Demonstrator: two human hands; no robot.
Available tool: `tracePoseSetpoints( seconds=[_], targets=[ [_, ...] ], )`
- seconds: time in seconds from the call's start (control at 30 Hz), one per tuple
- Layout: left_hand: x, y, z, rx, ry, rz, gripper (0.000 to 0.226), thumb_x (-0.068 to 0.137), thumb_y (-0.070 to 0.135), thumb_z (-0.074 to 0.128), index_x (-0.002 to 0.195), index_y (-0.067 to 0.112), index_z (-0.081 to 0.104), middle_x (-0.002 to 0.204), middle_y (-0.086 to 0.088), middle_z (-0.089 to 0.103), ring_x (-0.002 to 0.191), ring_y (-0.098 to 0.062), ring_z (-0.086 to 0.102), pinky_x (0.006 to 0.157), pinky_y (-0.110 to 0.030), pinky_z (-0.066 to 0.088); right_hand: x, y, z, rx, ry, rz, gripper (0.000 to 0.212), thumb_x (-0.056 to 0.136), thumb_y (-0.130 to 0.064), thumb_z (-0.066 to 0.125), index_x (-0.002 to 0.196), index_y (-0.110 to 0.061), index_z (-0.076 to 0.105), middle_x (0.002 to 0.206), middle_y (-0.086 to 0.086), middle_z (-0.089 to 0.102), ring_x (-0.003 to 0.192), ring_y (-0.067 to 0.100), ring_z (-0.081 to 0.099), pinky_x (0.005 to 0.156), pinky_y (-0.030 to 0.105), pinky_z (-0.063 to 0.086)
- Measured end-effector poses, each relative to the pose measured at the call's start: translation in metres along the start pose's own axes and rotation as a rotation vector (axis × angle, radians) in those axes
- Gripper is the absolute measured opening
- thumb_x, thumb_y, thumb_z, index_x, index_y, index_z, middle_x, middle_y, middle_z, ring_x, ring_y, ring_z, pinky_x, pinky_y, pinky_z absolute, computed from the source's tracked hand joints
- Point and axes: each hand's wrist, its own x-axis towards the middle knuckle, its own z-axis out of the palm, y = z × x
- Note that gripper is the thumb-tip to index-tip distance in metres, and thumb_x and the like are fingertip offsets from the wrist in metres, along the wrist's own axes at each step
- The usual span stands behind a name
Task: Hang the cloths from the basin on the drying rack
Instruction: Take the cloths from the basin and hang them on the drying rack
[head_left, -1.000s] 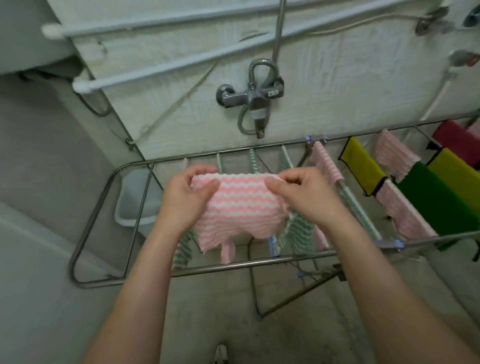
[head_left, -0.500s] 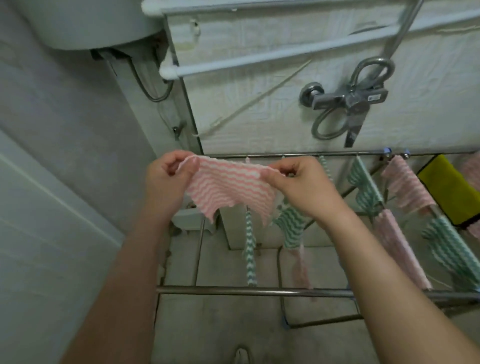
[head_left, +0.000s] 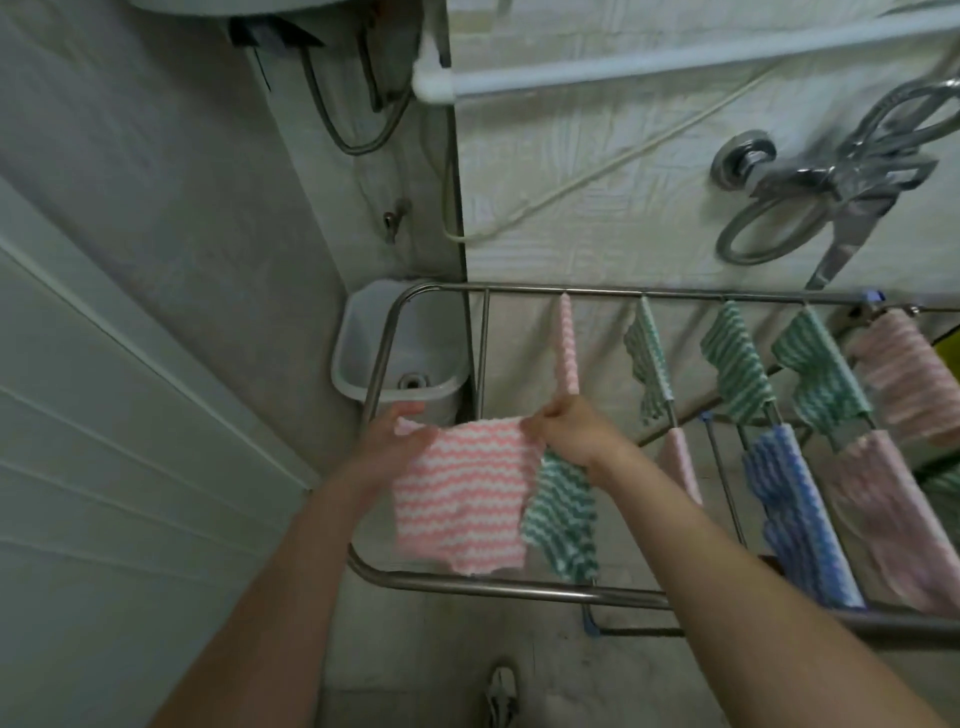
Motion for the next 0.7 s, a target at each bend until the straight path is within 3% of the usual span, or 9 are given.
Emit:
tracePoseSetpoints(
  seconds=[0.07,0.17,0.3,0.37,0.43,0.5,0.57,0.63,0.7],
  targets=[
    [0.007,-0.014,0.0,-0.045,-0.159,-0.038,0.055,0.078,0.013,0.071,0.119,0.044,0.05,0.131,-0.013,0.05,0.099,-0.026,0.063,0.076,-0.039,0.057,0.011,0.008,0.009,-0.099,0.045,0.027,0.021,0.088,-0.017,0.057,0.088,-0.001,0.07,0.09,0.013,0.069,0.083,0.023,0.064,0.075,0.031,0.05],
    [0.014,-0.021,-0.001,-0.044,-0.155,0.052,0.075,0.074,-0.007,0.058,0.119,0.052,0.049,0.131,-0.009,0.048,0.109,-0.026,0.059,0.086,-0.042,0.055,0.021,0.012,0.015,-0.119,0.091,0.041,0.023,0.091,-0.021,0.054,0.097,-0.005,0.069,0.097,0.009,0.068,0.09,0.023,0.064,0.077,0.03,0.05],
    [0.02,-0.013,0.008,0.077,-0.061,0.142,0.057,0.082,-0.006,0.047,0.104,0.044,0.063,0.121,0.007,0.054,0.105,-0.016,0.056,0.084,-0.038,0.055,0.028,0.012,0.022,-0.144,0.2,0.029,0.025,0.091,-0.019,0.047,0.102,-0.008,0.067,0.108,0.012,0.068,0.098,0.028,0.062,0.088,0.035,0.05],
    [0.027,-0.016,0.011,0.124,-0.012,0.179,0.052,0.082,-0.004,0.047,0.097,0.043,0.066,0.119,0.007,0.058,0.105,-0.017,0.059,0.084,-0.04,0.056,0.028,0.012,0.028,-0.11,0.248,0.003,0.034,0.09,-0.017,0.044,0.12,-0.013,0.058,0.117,0.014,0.063,0.104,0.032,0.061,0.093,0.041,0.05],
    [0.03,-0.018,0.017,0.165,0.041,0.229,0.048,0.083,-0.003,0.051,0.101,0.039,0.064,0.119,0.005,0.058,0.108,-0.018,0.058,0.087,-0.038,0.055,0.025,0.013,0.033,-0.098,0.264,-0.033,0.045,0.088,-0.019,0.046,0.134,-0.019,0.043,0.113,0.015,0.063,0.098,0.034,0.063,0.088,0.044,0.052],
    [0.026,-0.022,0.022,0.296,0.125,0.288,0.045,0.084,-0.001,0.057,0.117,0.03,0.059,0.12,0.004,0.049,0.112,-0.014,0.051,0.094,-0.029,0.046,0.022,0.013,0.037,-0.138,0.198,-0.083,0.039,0.088,-0.022,0.054,0.127,-0.02,0.046,0.099,0.013,0.067,0.087,0.029,0.065,0.081,0.04,0.054],
    [0.018,-0.024,0.024,0.392,0.185,0.356,0.049,0.082,0.004,0.066,0.125,0.025,0.056,0.121,0.003,0.045,0.113,-0.011,0.045,0.098,-0.024,0.038,0.018,0.011,0.042,-0.221,0.07,-0.122,0.022,0.089,-0.028,0.059,0.108,-0.017,0.06,0.09,0.007,0.069,0.081,0.022,0.065,0.078,0.038,0.055],
    [0.003,-0.025,0.026,0.36,0.069,0.339,0.043,0.081,0.013,0.071,0.118,0.029,0.057,0.107,0.007,0.055,0.102,-0.01,0.054,0.091,-0.028,0.047,0.017,0.01,0.049,-0.298,0.008,-0.145,0.018,0.09,-0.031,0.06,0.085,-0.016,0.068,0.078,0.003,0.068,0.071,0.017,0.063,0.072,0.036,0.054],
    [-0.013,-0.027,0.03,0.327,-0.128,0.252,0.041,0.079,0.022,0.074,0.113,0.035,0.054,0.082,0.008,0.061,0.076,-0.008,0.06,0.071,-0.026,0.051,0.017,0.009,0.052,-0.347,-0.004,-0.131,0.028,0.09,-0.031,0.06,0.066,-0.017,0.065,0.058,-0.001,0.059,0.055,0.014,0.055,0.061,0.032,0.047]
  ],
)
